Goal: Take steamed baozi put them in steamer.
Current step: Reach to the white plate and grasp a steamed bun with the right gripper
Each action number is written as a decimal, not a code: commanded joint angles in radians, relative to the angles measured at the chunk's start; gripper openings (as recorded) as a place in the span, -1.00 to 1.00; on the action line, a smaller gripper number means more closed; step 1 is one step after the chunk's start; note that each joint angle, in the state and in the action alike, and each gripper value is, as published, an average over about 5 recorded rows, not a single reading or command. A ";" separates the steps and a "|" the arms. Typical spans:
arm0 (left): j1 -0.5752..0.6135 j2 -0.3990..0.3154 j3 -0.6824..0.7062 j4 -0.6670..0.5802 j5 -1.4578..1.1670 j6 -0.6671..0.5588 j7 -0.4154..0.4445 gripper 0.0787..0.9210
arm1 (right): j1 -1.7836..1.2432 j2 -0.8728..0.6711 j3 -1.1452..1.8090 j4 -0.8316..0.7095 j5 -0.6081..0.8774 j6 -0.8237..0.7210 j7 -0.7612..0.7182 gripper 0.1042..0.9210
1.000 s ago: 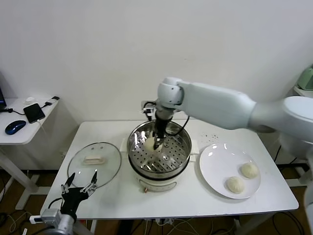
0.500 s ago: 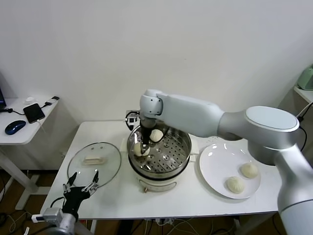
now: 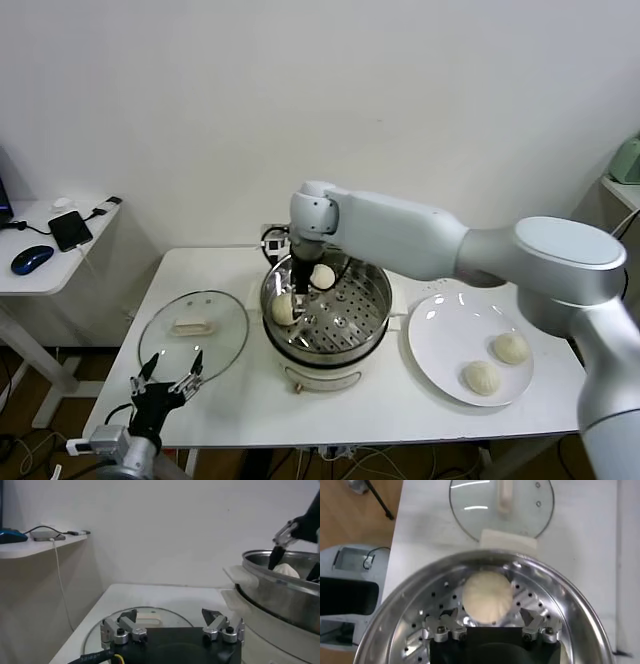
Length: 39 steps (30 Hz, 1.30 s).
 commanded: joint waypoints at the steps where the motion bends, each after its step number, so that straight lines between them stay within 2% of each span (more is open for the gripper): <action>1: 0.001 0.002 -0.001 -0.001 -0.013 0.004 0.007 0.77 | 0.056 -0.321 0.068 0.204 -0.063 0.168 -0.114 0.76; 8: 0.000 0.006 -0.008 -0.003 -0.041 0.016 0.018 0.77 | 0.055 -0.645 0.142 0.317 -0.212 0.355 -0.314 0.76; 13: 0.010 0.006 -0.006 0.002 -0.039 0.016 0.020 0.77 | -0.037 -0.793 0.161 0.353 -0.292 0.470 -0.351 0.76; 16: 0.017 0.005 -0.004 0.003 -0.037 0.016 0.020 0.77 | -0.160 -0.831 0.197 0.360 -0.353 0.518 -0.351 0.76; 24: 0.031 0.004 -0.006 0.003 -0.033 0.019 0.023 0.77 | -0.590 -0.737 0.527 0.243 -0.583 0.647 -0.367 0.76; 31: 0.041 0.003 -0.015 0.006 -0.033 0.014 0.021 0.77 | -0.695 -0.664 0.578 0.205 -0.643 0.656 -0.367 0.76; 39: 0.037 0.004 -0.014 0.014 -0.030 0.013 0.021 0.77 | -0.766 -0.625 0.621 0.149 -0.688 0.587 -0.288 0.76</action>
